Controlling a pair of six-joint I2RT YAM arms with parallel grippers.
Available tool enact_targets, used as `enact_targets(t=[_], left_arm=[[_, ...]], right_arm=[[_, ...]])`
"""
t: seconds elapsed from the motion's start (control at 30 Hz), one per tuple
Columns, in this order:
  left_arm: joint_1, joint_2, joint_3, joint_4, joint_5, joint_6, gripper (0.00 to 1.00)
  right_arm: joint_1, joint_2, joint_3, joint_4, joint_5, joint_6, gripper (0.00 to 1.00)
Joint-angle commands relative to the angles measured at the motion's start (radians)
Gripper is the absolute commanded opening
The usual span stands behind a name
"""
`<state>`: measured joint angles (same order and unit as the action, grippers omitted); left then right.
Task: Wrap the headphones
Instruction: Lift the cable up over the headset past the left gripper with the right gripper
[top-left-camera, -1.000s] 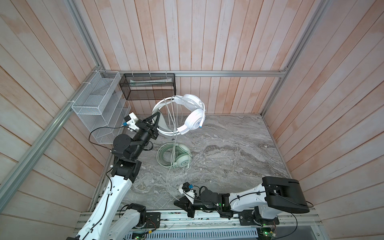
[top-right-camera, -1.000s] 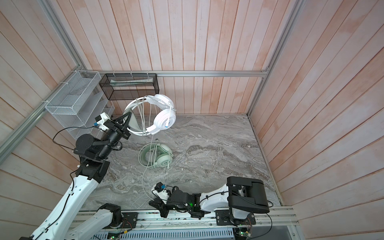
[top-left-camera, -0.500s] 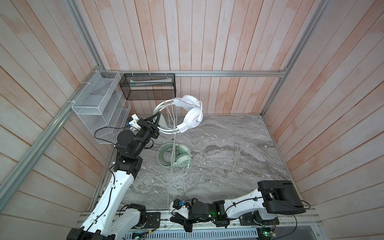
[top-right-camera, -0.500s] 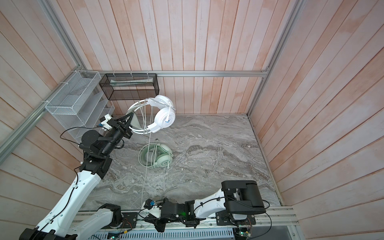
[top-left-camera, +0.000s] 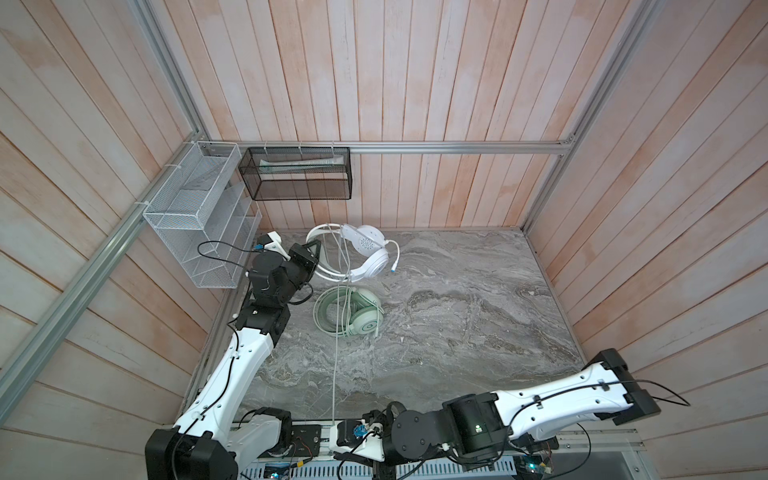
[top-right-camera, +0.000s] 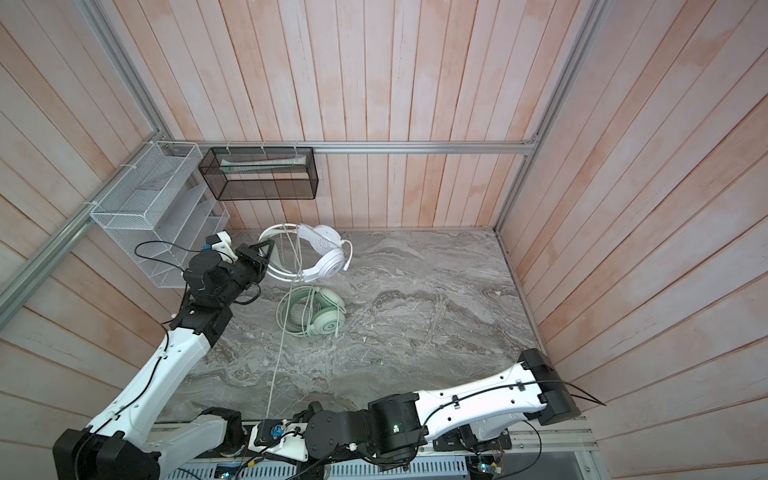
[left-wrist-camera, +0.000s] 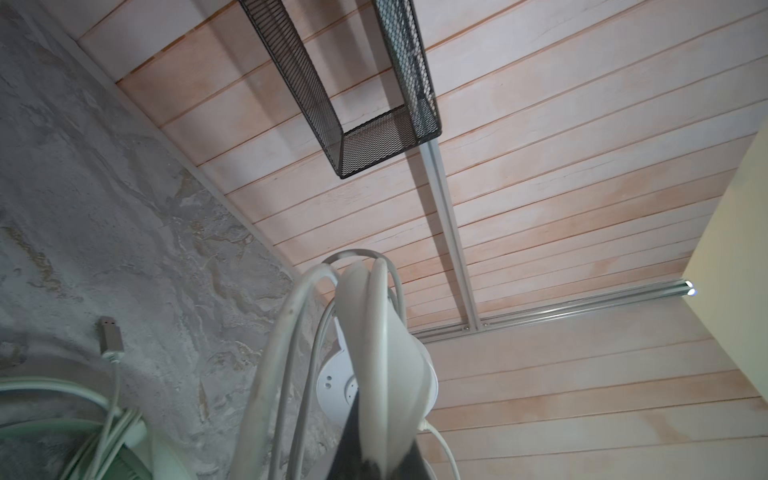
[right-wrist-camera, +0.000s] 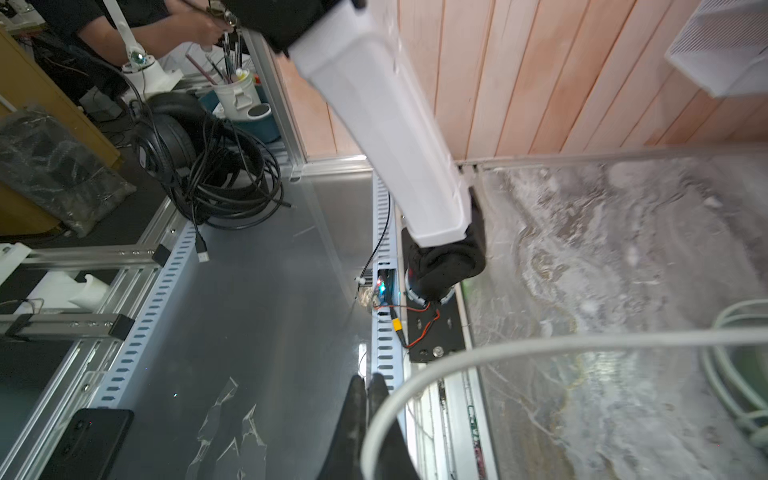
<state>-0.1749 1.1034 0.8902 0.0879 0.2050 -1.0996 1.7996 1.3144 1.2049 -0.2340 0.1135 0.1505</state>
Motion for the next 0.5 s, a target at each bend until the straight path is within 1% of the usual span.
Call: enact_targets(t=[0.0, 0.1, 0.23, 0.33, 0.47], left_arm=[[-0.027, -0.028, -0.040, 0.052, 0.013, 0.198, 0.00], [-0.054, -0.066, -0.083, 0.053, 0.010, 0.308, 0.00], [-0.094, -0.124, -0.140, 0.068, 0.034, 0.419, 0.00], [-0.106, -0.164, -0.173, 0.073, 0.100, 0.454, 0.00], [-0.109, -0.243, -0.206, 0.037, 0.169, 0.497, 0.00]], right_arm=[[0.007, -0.046, 0.142, -0.354, 0.141, -0.088, 0.00], [0.007, -0.055, 0.283, -0.496, 0.215, -0.130, 0.00], [0.004, -0.053, 0.436, -0.606, 0.306, -0.201, 0.00], [-0.013, -0.056, 0.519, -0.667, 0.342, -0.244, 0.00], [-0.068, -0.087, 0.592, -0.705, 0.370, -0.293, 0.00]])
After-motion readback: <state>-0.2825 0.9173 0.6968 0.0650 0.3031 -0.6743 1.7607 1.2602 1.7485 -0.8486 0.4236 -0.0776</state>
